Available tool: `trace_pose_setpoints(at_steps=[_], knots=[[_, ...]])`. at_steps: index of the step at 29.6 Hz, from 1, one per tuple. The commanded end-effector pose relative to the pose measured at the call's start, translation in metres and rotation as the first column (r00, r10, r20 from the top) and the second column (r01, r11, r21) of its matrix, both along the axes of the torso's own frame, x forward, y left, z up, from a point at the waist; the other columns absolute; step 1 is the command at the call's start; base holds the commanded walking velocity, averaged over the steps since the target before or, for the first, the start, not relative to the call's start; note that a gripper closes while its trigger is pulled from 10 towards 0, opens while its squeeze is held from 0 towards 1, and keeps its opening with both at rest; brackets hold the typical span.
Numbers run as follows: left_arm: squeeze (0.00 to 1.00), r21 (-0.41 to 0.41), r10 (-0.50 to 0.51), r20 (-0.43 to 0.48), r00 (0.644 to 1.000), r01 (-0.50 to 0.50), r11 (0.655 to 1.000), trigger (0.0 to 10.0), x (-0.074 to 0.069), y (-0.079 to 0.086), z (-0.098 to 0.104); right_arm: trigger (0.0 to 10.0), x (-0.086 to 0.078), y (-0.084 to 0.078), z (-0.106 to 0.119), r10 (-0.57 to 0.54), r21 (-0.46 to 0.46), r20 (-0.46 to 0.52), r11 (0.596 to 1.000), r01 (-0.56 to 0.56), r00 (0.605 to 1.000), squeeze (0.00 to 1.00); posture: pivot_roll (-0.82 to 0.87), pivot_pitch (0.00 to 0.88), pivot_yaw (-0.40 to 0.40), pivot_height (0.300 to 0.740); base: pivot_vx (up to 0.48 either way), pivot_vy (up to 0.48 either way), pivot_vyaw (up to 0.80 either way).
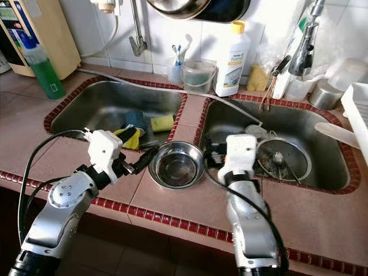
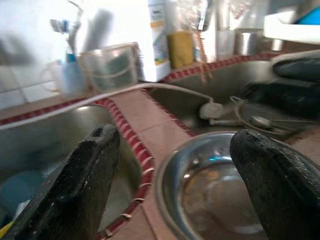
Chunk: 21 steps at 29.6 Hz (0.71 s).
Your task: Kitchen organization
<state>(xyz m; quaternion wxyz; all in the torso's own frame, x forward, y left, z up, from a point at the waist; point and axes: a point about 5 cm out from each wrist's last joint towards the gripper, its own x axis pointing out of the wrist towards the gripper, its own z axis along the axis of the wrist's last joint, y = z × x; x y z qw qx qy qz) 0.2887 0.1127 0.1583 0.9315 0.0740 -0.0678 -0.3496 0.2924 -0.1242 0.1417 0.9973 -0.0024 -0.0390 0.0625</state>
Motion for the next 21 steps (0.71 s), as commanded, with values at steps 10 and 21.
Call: trace_pose_setpoints(at_steps=[10,21], knots=[[0.00,0.012,-0.151,0.029,0.988,0.151,0.989,10.0,-0.018,-0.009,0.015,10.0,-0.007,0.013,0.005,0.050,0.065,-0.022,0.997,-0.048,0.999,0.00,-0.11,0.173,0.023,0.740,0.000,0.000,0.00],[0.00,0.043,-0.180,0.005,0.984,0.180,0.983,10.0,-0.018,0.005,0.009,10.0,-0.026,0.025,0.007,0.078,0.116,-0.055,0.991,-0.071,0.995,0.00,-0.12,0.192,0.025,0.740,0.000,0.000,0.00]])
